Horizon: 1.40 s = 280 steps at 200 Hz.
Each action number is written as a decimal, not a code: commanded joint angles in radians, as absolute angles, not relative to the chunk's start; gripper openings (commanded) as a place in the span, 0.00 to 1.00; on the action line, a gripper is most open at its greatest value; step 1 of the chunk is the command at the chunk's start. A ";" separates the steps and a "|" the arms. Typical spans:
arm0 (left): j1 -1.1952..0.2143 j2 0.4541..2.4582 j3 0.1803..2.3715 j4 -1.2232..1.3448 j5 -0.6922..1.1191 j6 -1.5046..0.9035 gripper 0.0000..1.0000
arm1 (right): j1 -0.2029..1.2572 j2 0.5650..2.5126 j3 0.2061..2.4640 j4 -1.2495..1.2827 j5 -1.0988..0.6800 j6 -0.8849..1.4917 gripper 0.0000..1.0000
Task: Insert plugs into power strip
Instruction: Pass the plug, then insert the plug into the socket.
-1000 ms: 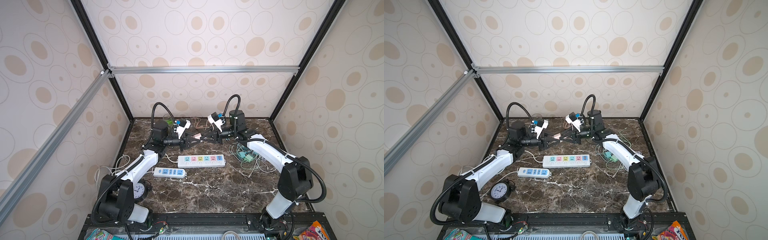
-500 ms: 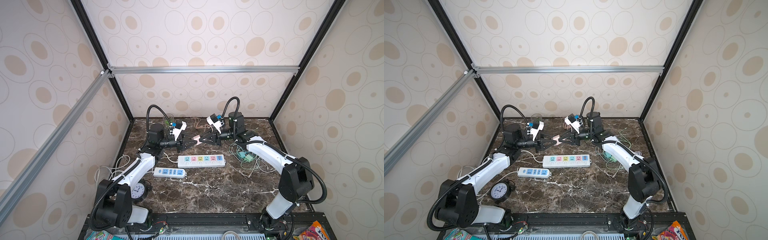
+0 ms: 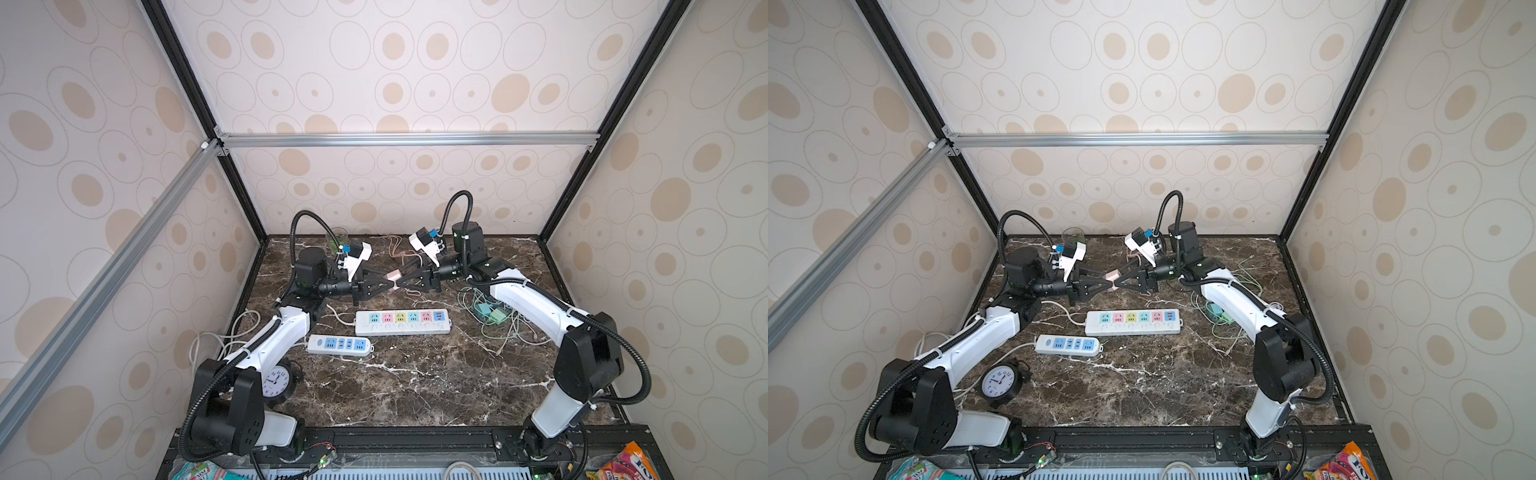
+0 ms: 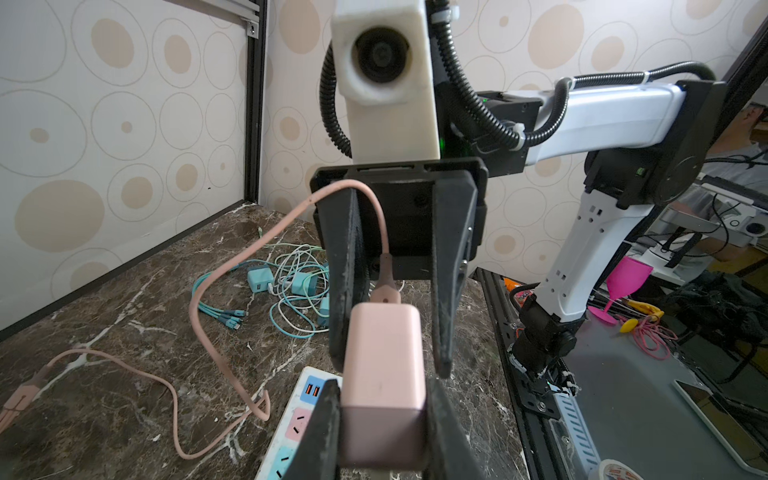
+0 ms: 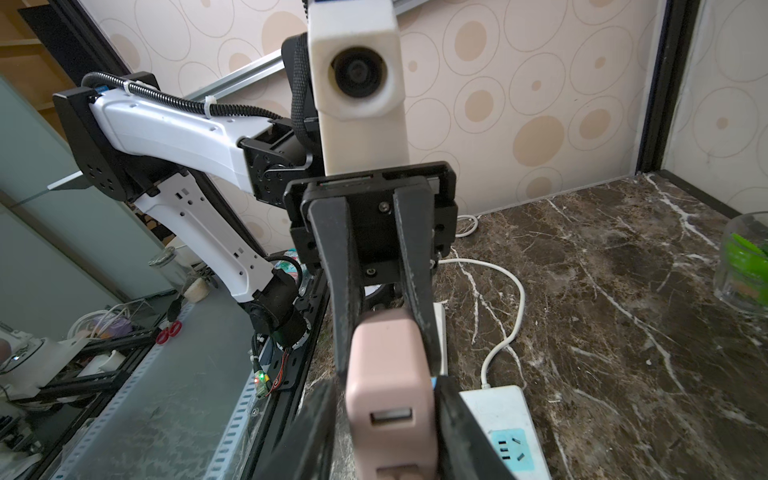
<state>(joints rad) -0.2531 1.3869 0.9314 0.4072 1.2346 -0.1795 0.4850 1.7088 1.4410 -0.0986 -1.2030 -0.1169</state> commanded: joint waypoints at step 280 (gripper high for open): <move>-0.223 1.273 0.722 -0.049 -0.235 -0.501 0.98 | 0.781 2.392 2.200 -1.046 -0.260 -0.903 0.00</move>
